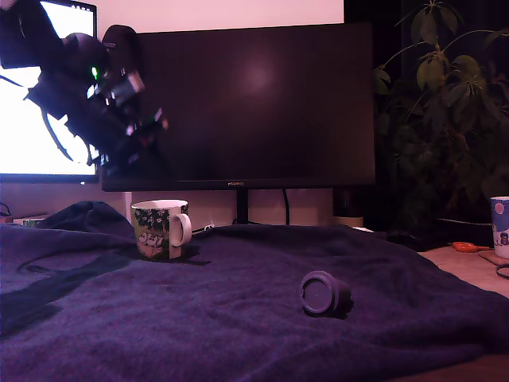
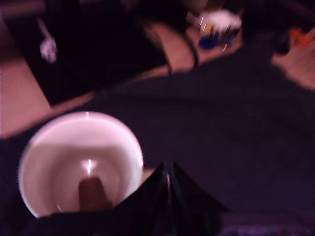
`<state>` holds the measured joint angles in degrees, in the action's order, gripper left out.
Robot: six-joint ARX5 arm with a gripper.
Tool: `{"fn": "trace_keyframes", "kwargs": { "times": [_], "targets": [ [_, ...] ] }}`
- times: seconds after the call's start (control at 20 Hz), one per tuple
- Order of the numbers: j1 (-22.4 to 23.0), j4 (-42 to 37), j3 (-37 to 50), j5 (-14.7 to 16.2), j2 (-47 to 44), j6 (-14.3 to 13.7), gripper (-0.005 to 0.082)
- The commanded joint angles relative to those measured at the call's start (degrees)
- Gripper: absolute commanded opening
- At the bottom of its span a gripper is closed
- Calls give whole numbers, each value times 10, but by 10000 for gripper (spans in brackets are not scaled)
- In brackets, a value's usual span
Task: Pick up the coffee capsules on the table and drop them inside the coffee cup
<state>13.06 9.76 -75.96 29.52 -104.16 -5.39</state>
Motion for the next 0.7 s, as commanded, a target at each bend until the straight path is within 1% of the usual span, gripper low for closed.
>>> {"fn": "trace_keyframes", "kwargs": {
  "times": [0.0, 0.15, 0.35, 0.5, 0.65],
  "targets": [
    [6, 3, -1, 4, 37, -8, -20],
    [11, 14, 3, 15, 65, -14, -20],
    [21, 27, 19, 16, 105, -26, -20],
    [29, 14, 59, 16, 144, -26, -20],
    [37, -6, 116, 18, 186, -26, -20]
  ]
}}
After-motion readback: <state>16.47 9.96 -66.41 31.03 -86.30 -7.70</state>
